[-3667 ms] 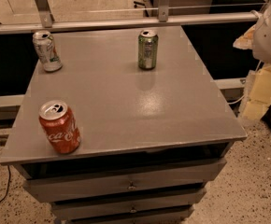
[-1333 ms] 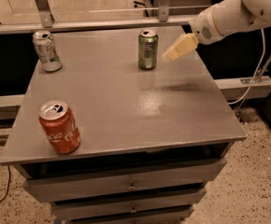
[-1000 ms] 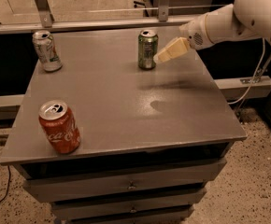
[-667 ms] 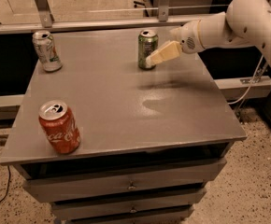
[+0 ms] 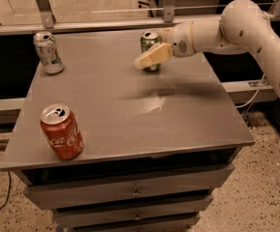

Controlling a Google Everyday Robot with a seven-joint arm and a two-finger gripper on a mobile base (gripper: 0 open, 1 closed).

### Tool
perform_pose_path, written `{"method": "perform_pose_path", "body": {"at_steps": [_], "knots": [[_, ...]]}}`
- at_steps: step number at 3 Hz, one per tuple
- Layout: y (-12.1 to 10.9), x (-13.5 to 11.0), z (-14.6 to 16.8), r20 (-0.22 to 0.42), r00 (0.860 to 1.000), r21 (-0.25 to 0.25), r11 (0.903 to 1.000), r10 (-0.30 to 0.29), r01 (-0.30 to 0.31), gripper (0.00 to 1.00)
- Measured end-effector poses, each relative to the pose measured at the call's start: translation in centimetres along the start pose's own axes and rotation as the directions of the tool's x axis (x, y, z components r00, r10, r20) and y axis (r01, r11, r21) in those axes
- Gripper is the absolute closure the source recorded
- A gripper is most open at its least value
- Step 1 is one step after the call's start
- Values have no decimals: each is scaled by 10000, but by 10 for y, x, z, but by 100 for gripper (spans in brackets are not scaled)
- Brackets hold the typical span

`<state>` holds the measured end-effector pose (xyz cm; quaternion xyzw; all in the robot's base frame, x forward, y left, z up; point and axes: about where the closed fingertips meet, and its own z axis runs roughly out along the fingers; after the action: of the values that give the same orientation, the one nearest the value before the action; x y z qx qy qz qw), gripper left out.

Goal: Knock green can over

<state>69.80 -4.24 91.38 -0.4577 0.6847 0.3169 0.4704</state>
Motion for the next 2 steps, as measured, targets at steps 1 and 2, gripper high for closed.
{"method": "perform_pose_path", "body": {"at_steps": [1, 2], "knots": [[34, -15, 21, 303, 9995, -1109, 9938, -60, 93, 0], [71, -33, 30, 499, 9986, -2163, 9760, -163, 268, 0]]}}
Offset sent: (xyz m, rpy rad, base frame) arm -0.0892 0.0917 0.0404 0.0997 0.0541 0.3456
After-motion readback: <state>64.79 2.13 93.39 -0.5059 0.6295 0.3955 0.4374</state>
